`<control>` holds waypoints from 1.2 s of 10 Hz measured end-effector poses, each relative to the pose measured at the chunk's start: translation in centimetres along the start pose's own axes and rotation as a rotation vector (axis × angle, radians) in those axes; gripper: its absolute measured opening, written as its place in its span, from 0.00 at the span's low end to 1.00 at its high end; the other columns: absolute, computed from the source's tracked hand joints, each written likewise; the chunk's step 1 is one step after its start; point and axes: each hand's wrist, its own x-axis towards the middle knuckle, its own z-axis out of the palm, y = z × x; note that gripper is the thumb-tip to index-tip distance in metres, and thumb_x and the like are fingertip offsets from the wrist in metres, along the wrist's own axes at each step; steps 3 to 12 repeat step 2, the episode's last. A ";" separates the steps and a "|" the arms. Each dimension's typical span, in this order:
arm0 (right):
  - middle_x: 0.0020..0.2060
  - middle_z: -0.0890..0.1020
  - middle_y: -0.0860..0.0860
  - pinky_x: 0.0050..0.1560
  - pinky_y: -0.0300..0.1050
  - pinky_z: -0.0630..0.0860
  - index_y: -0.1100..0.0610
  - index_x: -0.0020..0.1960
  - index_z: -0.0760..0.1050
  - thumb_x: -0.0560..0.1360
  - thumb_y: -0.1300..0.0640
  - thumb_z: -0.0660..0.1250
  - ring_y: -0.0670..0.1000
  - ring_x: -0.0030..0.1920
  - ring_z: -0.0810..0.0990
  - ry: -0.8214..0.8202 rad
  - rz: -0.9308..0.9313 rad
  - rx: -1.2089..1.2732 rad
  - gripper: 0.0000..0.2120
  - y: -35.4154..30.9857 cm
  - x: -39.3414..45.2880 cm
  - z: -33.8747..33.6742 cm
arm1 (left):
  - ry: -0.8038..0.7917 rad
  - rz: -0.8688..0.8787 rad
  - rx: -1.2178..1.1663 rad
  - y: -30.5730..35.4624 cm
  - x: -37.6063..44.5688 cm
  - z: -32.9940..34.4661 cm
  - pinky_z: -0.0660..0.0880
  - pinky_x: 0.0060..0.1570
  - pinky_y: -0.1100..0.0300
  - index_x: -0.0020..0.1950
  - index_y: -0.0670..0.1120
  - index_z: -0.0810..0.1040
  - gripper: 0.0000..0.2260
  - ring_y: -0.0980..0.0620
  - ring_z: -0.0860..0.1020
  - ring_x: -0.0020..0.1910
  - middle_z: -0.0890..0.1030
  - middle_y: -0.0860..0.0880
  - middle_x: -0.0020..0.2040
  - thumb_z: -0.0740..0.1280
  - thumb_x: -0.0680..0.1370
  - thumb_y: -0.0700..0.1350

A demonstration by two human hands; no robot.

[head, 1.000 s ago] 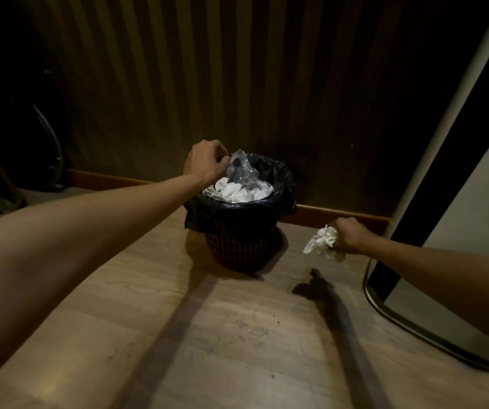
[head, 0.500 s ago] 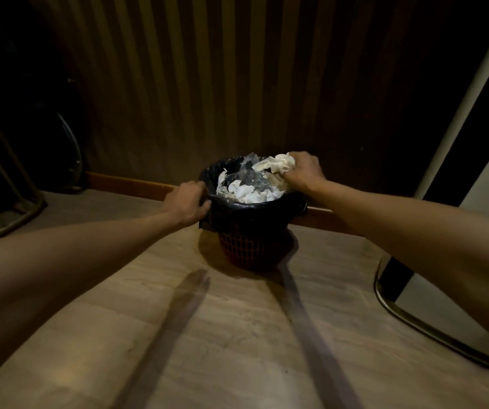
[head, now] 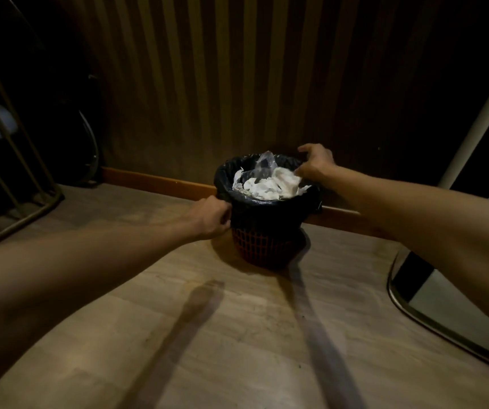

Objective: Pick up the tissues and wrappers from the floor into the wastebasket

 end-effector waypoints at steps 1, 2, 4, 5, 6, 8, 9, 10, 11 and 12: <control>0.60 0.80 0.56 0.61 0.50 0.79 0.58 0.58 0.79 0.70 0.66 0.75 0.55 0.61 0.79 0.118 0.053 0.078 0.17 0.7 0.2 -0.9 | -0.039 0.039 0.022 -0.1 0.2 0.6 0.82 0.39 0.49 0.36 0.56 0.70 0.06 0.49 0.80 0.36 0.82 0.50 0.38 0.64 0.71 0.49; 0.55 0.81 0.54 0.54 0.46 0.81 0.57 0.54 0.79 0.73 0.64 0.72 0.52 0.56 0.81 0.109 0.015 0.035 0.11 1.2 -0.2 -0.8 | -0.034 0.071 0.036 0.6 0.2 1.0 0.81 0.38 0.49 0.34 0.55 0.69 0.05 0.47 0.80 0.35 0.82 0.49 0.36 0.62 0.69 0.50; 0.55 0.81 0.54 0.54 0.46 0.81 0.57 0.54 0.79 0.73 0.64 0.72 0.52 0.56 0.81 0.109 0.015 0.035 0.11 1.2 -0.2 -0.8 | -0.034 0.071 0.036 0.6 0.2 1.0 0.81 0.38 0.49 0.34 0.55 0.69 0.05 0.47 0.80 0.35 0.82 0.49 0.36 0.62 0.69 0.50; 0.55 0.81 0.54 0.54 0.46 0.81 0.57 0.54 0.79 0.73 0.64 0.72 0.52 0.56 0.81 0.109 0.015 0.035 0.11 1.2 -0.2 -0.8 | -0.034 0.071 0.036 0.6 0.2 1.0 0.81 0.38 0.49 0.34 0.55 0.69 0.05 0.47 0.80 0.35 0.82 0.49 0.36 0.62 0.69 0.50; 0.55 0.81 0.54 0.54 0.46 0.81 0.57 0.54 0.79 0.73 0.64 0.72 0.52 0.56 0.81 0.109 0.015 0.035 0.11 1.2 -0.2 -0.8 | -0.034 0.071 0.036 0.6 0.2 1.0 0.81 0.38 0.49 0.34 0.55 0.69 0.05 0.47 0.80 0.35 0.82 0.49 0.36 0.62 0.69 0.50; 0.55 0.81 0.54 0.54 0.46 0.81 0.57 0.54 0.79 0.73 0.64 0.72 0.52 0.56 0.81 0.109 0.015 0.035 0.11 1.2 -0.2 -0.8 | -0.034 0.071 0.036 0.6 0.2 1.0 0.81 0.38 0.49 0.34 0.55 0.69 0.05 0.47 0.80 0.35 0.82 0.49 0.36 0.62 0.69 0.50; 0.55 0.81 0.54 0.54 0.46 0.81 0.57 0.54 0.79 0.73 0.64 0.72 0.52 0.56 0.81 0.109 0.015 0.035 0.11 1.2 -0.2 -0.8 | -0.034 0.071 0.036 0.6 0.2 1.0 0.81 0.38 0.49 0.34 0.55 0.69 0.05 0.47 0.80 0.35 0.82 0.49 0.36 0.62 0.69 0.50; 0.55 0.81 0.54 0.54 0.46 0.81 0.57 0.54 0.79 0.73 0.64 0.72 0.52 0.56 0.81 0.109 0.015 0.035 0.11 1.2 -0.2 -0.8 | -0.034 0.071 0.036 0.6 0.2 1.0 0.81 0.38 0.49 0.34 0.55 0.69 0.05 0.47 0.80 0.35 0.82 0.49 0.36 0.62 0.69 0.50; 0.55 0.81 0.54 0.54 0.46 0.81 0.57 0.54 0.79 0.73 0.64 0.72 0.52 0.56 0.81 0.109 0.015 0.035 0.11 1.2 -0.2 -0.8 | -0.034 0.071 0.036 0.6 0.2 1.0 0.81 0.38 0.49 0.34 0.55 0.69 0.05 0.47 0.80 0.35 0.82 0.49 0.36 0.62 0.69 0.50; 0.55 0.81 0.54 0.54 0.46 0.81 0.57 0.54 0.79 0.73 0.64 0.72 0.52 0.56 0.81 0.109 0.015 0.035 0.11 1.2 -0.2 -0.8 | -0.034 0.071 0.036 0.6 0.2 1.0 0.81 0.38 0.49 0.34 0.55 0.69 0.05 0.47 0.80 0.35 0.82 0.49 0.36 0.62 0.69 0.50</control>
